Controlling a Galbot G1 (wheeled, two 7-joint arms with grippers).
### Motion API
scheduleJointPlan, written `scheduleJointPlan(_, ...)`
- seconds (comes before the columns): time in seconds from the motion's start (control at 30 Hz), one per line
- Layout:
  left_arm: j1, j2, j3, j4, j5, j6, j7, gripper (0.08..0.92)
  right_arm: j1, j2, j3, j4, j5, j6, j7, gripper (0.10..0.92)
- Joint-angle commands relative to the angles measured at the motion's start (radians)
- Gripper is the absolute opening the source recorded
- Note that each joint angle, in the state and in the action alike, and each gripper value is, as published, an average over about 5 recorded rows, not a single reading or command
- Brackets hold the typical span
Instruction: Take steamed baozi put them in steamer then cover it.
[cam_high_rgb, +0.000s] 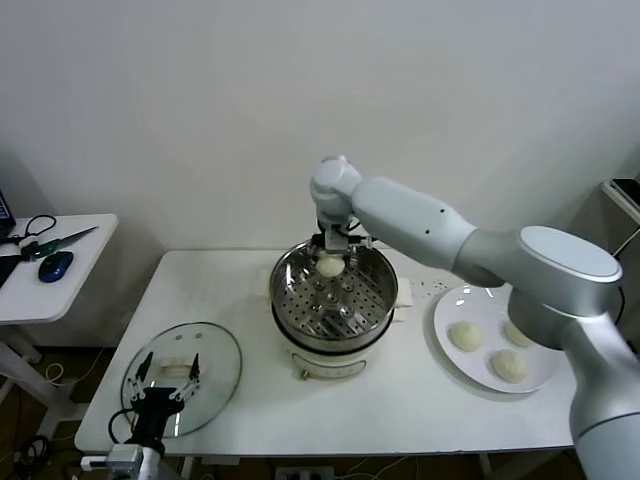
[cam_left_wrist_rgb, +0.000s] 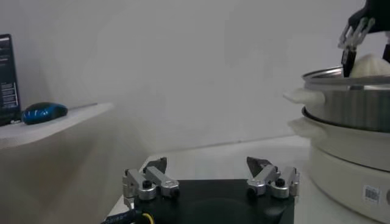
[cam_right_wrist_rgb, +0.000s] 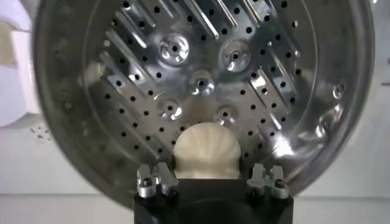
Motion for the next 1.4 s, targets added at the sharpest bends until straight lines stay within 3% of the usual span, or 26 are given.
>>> scheduleJointPlan(0.03,0.0,-0.001,0.001,0.004,-0.001,-0.001,0.0,0.823,-0.057,0.021,0.011,-0.016,-0.08,0.024,0.01,0.679)
scheduleJointPlan(0.43,0.007,-0.002,0.002,0.012,-0.003,-0.006,-0.002,0.823,-0.054,0.026,0.035,-0.037,-0.112,0.026,0.01,0.69)
scheduleJointPlan(0.67,0.01,-0.003,0.003,0.01,-0.002,-0.006,-0.003,0.823,-0.048,0.024,0.034,-0.039,-0.079,0.0,0.002,0.808)
scheduleJointPlan(0.83,0.014,-0.002,0.001,0.003,0.001,-0.003,-0.003,0.823,0.006,-0.01,0.024,0.012,-0.015,-0.004,-0.022,0.822)
scheduleJointPlan(1.17,0.016,0.006,0.008,-0.012,0.01,0.008,-0.003,0.823,0.313,-0.246,-0.135,0.193,0.423,-0.154,-0.031,0.823)
scheduleJointPlan(1.4,0.029,0.006,0.012,-0.022,0.014,0.004,-0.003,0.823,0.501,-0.511,-0.431,0.325,0.887,-0.555,0.124,0.823)
